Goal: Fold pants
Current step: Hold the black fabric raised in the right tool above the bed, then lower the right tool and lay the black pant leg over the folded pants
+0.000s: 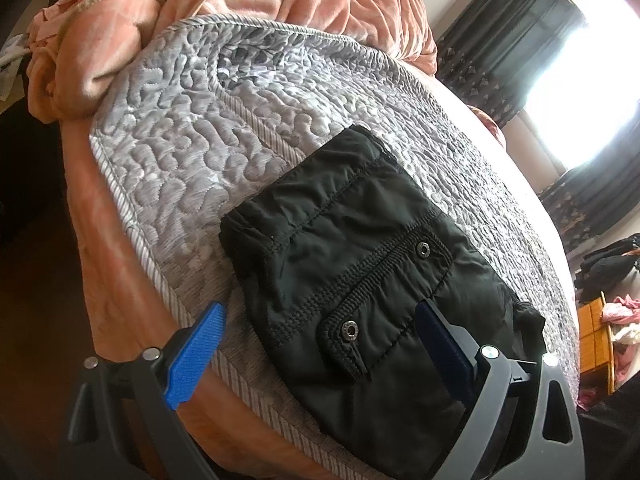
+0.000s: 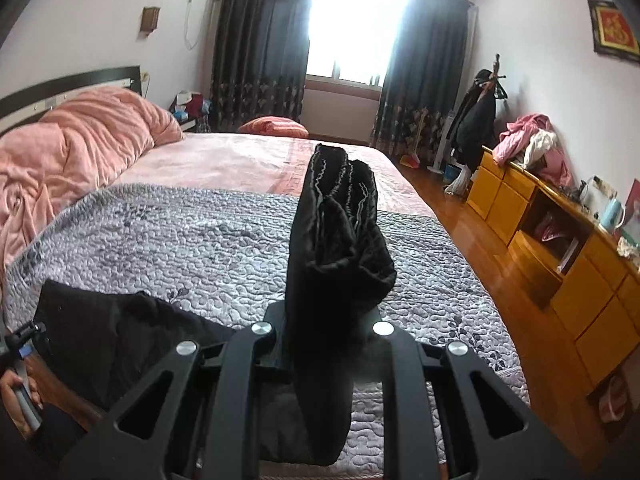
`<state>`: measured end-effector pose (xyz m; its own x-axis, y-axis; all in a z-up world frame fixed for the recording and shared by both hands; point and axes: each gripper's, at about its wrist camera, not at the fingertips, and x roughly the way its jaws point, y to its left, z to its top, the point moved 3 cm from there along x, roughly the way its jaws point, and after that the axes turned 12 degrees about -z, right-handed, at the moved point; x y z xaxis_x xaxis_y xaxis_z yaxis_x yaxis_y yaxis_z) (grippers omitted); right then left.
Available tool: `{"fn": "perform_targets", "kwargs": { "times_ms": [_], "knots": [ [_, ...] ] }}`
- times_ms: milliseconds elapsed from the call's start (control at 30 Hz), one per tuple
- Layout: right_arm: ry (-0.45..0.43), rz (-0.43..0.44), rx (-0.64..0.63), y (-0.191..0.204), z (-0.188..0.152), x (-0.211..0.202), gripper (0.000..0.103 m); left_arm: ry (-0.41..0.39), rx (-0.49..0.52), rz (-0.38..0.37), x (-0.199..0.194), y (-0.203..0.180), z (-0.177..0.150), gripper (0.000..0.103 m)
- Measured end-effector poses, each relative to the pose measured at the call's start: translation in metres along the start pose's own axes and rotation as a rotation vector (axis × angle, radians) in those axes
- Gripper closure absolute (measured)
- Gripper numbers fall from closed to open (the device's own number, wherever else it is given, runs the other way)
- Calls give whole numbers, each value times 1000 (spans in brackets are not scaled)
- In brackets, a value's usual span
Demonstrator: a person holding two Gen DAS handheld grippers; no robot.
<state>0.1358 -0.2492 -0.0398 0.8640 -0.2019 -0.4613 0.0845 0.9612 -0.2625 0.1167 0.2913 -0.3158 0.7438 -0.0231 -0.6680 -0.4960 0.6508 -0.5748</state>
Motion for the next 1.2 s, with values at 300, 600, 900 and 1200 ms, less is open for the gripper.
{"fn": "perform_targets", "kwargs": {
  "times_ms": [300,600,900,1200],
  "knots": [
    [9,-12,-89,36,-6,0,87,-6,-24,-20,-2,7,1,7],
    [16,-21,-196,81,-18,2,87,-7,-41,-32,-4,13,3,7],
    [21,-47,-349,135,-45,11,87,5,-20,-43,-3,11,3,7],
    [31,-79,-472,171,-73,22,87,4,-37,-58,-5,17,5,7]
  ]
}}
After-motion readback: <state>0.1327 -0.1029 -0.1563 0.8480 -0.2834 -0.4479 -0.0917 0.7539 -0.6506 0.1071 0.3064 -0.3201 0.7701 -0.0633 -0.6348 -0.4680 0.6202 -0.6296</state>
